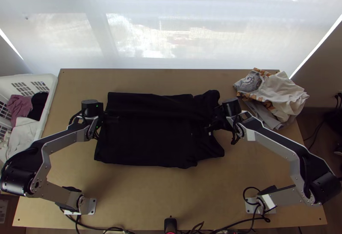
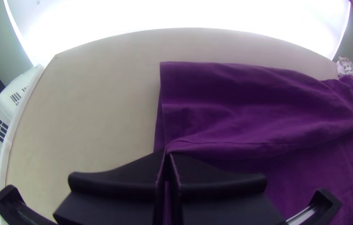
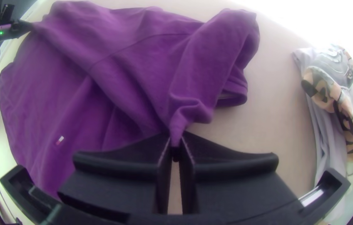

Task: Fold the t-shirt

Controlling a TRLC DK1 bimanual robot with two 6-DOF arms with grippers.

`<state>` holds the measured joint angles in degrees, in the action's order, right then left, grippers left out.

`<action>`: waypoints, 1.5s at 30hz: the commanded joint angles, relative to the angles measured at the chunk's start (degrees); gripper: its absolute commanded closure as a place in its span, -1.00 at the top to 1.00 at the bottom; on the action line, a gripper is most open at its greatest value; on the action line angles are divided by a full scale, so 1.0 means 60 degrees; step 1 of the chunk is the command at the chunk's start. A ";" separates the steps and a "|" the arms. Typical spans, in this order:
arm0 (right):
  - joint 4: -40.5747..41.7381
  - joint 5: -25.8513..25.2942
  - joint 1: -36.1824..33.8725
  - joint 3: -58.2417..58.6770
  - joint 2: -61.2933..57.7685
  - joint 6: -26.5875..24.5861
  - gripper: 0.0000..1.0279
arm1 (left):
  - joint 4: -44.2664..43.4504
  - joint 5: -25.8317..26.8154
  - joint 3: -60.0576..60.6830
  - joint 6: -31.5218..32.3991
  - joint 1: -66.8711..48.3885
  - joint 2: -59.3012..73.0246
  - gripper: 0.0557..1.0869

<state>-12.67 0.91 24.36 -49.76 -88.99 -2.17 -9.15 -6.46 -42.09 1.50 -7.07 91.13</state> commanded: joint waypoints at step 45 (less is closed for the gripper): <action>-0.0555 -0.0005 -0.0046 0.0178 0.1516 0.0084 0.92 | 0.4278 0.0373 0.0569 0.0102 -0.0242 -0.3690 0.49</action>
<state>-14.09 0.86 24.77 -46.94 -81.62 -1.52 4.43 -5.45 -39.11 1.98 -8.29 78.02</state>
